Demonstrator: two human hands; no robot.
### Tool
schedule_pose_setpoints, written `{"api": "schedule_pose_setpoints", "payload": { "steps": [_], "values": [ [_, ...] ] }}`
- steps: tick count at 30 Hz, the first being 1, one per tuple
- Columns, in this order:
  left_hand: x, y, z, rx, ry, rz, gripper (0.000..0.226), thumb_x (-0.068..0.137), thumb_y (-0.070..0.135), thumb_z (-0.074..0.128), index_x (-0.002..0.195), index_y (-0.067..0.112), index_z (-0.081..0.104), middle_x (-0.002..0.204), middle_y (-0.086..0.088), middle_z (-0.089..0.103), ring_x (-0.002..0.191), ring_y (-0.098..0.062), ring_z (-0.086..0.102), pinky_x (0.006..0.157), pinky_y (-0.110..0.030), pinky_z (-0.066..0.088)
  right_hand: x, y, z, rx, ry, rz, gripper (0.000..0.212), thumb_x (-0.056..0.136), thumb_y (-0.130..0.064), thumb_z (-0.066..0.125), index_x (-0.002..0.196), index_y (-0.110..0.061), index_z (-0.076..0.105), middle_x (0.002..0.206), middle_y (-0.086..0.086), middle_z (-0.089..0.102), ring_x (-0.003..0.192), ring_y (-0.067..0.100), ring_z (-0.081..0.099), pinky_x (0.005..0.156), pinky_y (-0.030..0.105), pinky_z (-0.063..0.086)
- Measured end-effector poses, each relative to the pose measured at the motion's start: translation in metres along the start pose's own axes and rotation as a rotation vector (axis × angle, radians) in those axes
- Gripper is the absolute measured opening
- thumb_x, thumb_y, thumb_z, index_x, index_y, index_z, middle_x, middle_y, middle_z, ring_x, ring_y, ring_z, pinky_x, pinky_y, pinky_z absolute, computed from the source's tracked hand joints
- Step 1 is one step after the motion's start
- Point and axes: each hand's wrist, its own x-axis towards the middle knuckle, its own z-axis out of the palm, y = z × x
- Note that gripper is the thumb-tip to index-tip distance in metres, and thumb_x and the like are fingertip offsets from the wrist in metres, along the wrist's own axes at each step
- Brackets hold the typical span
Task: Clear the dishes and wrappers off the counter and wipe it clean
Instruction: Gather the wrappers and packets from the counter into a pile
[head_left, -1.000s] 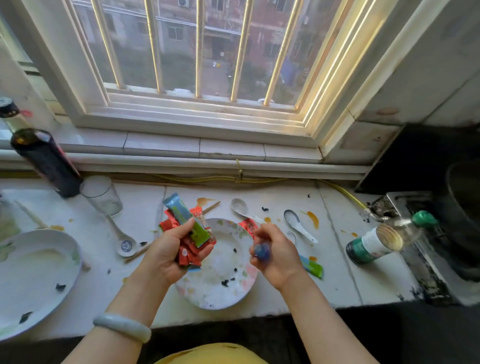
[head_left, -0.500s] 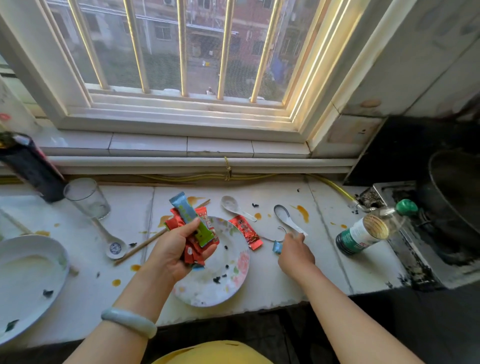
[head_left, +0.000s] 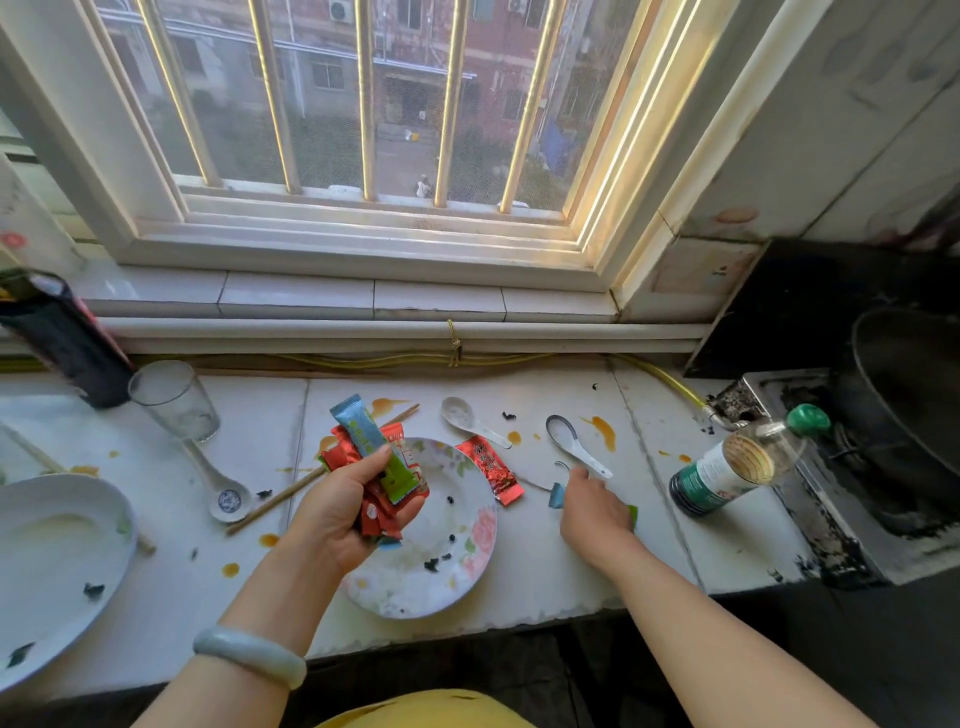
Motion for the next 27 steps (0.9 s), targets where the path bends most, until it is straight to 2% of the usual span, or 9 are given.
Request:
{"api": "schedule_pose_setpoints", "payload": {
  "steps": [4, 10, 17, 20, 23, 25, 27],
  "values": [
    [-0.002, 0.000, -0.003, -0.004, 0.010, 0.004, 0.015, 0.094, 0.016, 0.060, 0.106, 0.007, 0.059, 0.110, -0.020, 0.066, 0.109, -0.040, 0.062, 0.058, -0.043, 0.057, 0.003, 0.003, -0.003, -0.034, 0.020, -0.047, 0.044, 0.092, -0.005, 0.043, 0.134, -0.009, 0.034, 0.121, 0.011, 0.057, 0.107, 0.031, 0.059, 0.072, 0.035, 0.043],
    [-0.003, 0.000, -0.008, -0.004, 0.021, 0.011, 0.013, 0.094, 0.016, 0.060, 0.103, 0.007, 0.059, 0.110, -0.021, 0.066, 0.107, -0.040, 0.063, 0.060, -0.042, 0.057, 0.007, -0.006, -0.006, -0.062, 0.025, -0.159, 0.031, 0.088, -0.001, 0.042, 0.116, -0.013, 0.045, 0.117, 0.007, 0.058, 0.102, 0.030, 0.058, 0.065, 0.033, 0.040],
    [-0.003, 0.003, -0.014, -0.024, 0.036, 0.016, 0.012, 0.094, 0.016, 0.060, 0.103, 0.007, 0.059, 0.109, -0.021, 0.066, 0.107, -0.039, 0.063, 0.060, -0.042, 0.057, 0.017, -0.018, -0.002, -0.139, -0.059, -0.162, 0.036, 0.086, 0.001, 0.046, 0.118, -0.010, 0.058, 0.116, 0.009, 0.059, 0.102, 0.029, 0.061, 0.067, 0.031, 0.042],
    [-0.002, 0.005, -0.019, -0.038, 0.038, 0.020, 0.016, 0.094, 0.016, 0.060, 0.107, 0.007, 0.059, 0.110, -0.021, 0.066, 0.106, -0.040, 0.063, 0.059, -0.042, 0.058, 0.020, -0.018, -0.001, -0.046, -0.053, -0.130, 0.024, 0.089, -0.006, 0.047, 0.111, -0.010, 0.056, 0.111, 0.009, 0.055, 0.098, 0.029, 0.059, 0.066, 0.031, 0.041],
    [-0.001, 0.008, -0.024, -0.055, 0.042, 0.030, 0.019, 0.094, 0.017, 0.060, 0.109, 0.006, 0.059, 0.108, -0.021, 0.067, 0.103, -0.040, 0.064, 0.058, -0.041, 0.058, 0.023, -0.021, -0.003, 0.084, -0.046, -0.114, 0.005, 0.089, -0.013, 0.048, 0.093, -0.013, 0.050, 0.092, 0.004, 0.052, 0.084, 0.026, 0.054, 0.060, 0.028, 0.039],
    [0.000, 0.010, -0.024, -0.069, 0.041, 0.036, 0.018, 0.095, 0.017, 0.058, 0.109, 0.006, 0.059, 0.105, -0.019, 0.066, 0.100, -0.039, 0.064, 0.055, -0.040, 0.058, 0.026, -0.026, -0.005, 0.180, -0.030, -0.115, 0.010, 0.086, -0.017, 0.048, 0.094, -0.013, 0.052, 0.090, 0.003, 0.057, 0.083, 0.026, 0.056, 0.065, 0.029, 0.045],
    [0.000, 0.012, -0.023, -0.077, 0.044, 0.037, 0.015, 0.096, 0.016, 0.057, 0.108, 0.007, 0.059, 0.107, -0.019, 0.065, 0.105, -0.039, 0.062, 0.055, -0.039, 0.058, 0.029, -0.032, -0.007, 0.266, -0.031, -0.122, 0.016, 0.085, -0.018, 0.050, 0.100, -0.013, 0.053, 0.091, 0.004, 0.059, 0.085, 0.026, 0.058, 0.069, 0.032, 0.047]
  ]
}}
